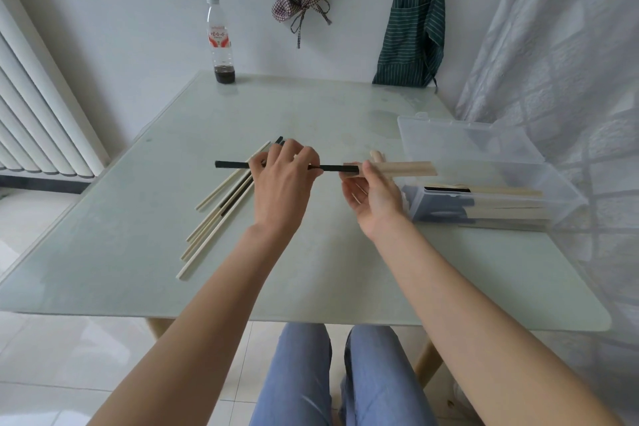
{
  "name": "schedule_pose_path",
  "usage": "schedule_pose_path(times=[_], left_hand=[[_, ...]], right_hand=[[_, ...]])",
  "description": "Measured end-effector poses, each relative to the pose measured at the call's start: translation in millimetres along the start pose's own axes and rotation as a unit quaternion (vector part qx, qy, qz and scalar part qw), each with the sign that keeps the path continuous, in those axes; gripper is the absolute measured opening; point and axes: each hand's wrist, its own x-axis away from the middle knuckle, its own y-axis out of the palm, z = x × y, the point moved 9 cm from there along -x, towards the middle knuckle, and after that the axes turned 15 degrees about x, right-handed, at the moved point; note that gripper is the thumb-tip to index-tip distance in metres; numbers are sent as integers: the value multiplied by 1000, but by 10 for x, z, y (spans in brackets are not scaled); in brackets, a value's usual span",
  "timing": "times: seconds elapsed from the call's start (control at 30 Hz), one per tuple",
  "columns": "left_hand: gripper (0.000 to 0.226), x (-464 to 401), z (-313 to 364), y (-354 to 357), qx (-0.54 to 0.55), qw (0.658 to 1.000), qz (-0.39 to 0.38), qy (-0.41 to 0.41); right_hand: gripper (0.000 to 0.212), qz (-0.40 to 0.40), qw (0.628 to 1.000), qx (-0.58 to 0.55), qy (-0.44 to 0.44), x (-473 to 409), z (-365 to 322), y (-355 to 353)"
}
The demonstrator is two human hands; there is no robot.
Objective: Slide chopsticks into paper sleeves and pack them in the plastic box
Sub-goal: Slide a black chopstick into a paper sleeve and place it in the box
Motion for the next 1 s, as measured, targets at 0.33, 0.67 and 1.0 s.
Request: schedule_pose_path(times=[0.33,0.67,1.0], left_hand=[[15,-95,92,62,-20,998,-63,13],[29,-99,117,100,-5,998,-65,21],[71,34,-2,292,248,957,-101,-108]], right_hand=[[17,8,1000,0,5,-52,-156,-62],[11,21,1000,8,3,-59,-243,-158],[17,-9,1000,-7,13,-42,-177,-103]])
